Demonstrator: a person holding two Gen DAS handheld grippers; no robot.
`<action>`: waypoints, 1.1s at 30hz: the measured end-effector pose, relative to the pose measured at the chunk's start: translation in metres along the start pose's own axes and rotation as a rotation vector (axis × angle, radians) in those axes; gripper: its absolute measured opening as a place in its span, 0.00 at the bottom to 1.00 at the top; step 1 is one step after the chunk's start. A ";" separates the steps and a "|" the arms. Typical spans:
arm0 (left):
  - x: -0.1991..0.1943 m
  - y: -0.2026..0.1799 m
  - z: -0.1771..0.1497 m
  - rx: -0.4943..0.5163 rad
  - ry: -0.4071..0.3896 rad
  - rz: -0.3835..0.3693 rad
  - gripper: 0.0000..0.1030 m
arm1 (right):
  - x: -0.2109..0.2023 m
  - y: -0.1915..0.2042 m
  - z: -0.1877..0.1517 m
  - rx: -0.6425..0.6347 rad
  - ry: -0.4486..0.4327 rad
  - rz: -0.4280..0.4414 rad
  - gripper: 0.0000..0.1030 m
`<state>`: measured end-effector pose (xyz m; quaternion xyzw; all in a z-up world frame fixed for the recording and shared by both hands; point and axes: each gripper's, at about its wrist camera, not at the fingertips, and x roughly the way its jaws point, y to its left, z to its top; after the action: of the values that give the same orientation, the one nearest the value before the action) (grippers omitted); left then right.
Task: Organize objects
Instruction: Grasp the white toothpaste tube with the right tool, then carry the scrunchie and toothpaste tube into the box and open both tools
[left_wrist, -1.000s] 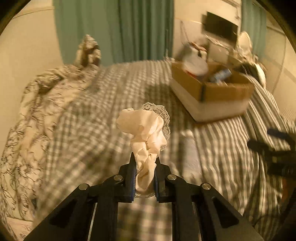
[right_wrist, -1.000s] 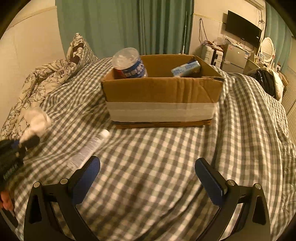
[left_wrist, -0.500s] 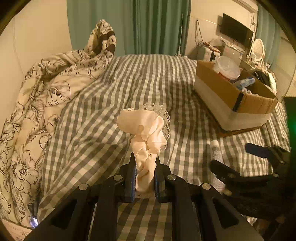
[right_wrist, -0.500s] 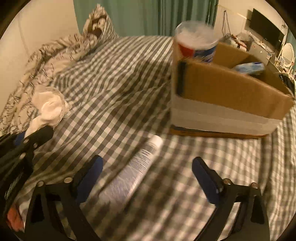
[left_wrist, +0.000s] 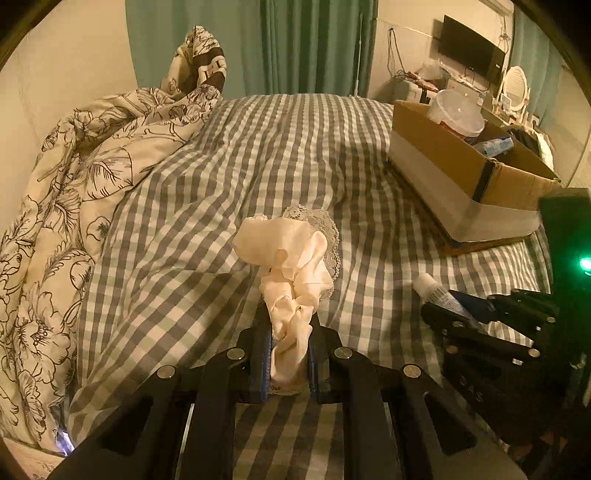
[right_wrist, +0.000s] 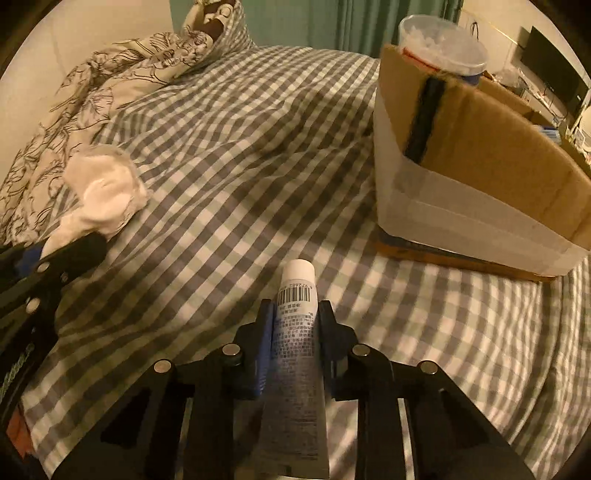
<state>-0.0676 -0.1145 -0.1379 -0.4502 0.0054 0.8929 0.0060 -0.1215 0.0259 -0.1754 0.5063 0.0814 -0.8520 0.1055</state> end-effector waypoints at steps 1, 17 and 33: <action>-0.003 -0.003 -0.001 0.006 -0.005 0.003 0.14 | -0.007 -0.002 -0.003 -0.001 -0.010 0.002 0.22; -0.057 -0.072 -0.013 0.064 -0.045 -0.101 0.14 | -0.109 -0.053 -0.052 0.068 -0.141 0.020 0.22; -0.135 -0.144 0.063 0.120 -0.218 -0.219 0.14 | -0.230 -0.123 -0.026 0.050 -0.387 -0.017 0.22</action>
<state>-0.0357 0.0301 0.0076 -0.3474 0.0089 0.9285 0.1306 -0.0247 0.1730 0.0187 0.3347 0.0427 -0.9361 0.0995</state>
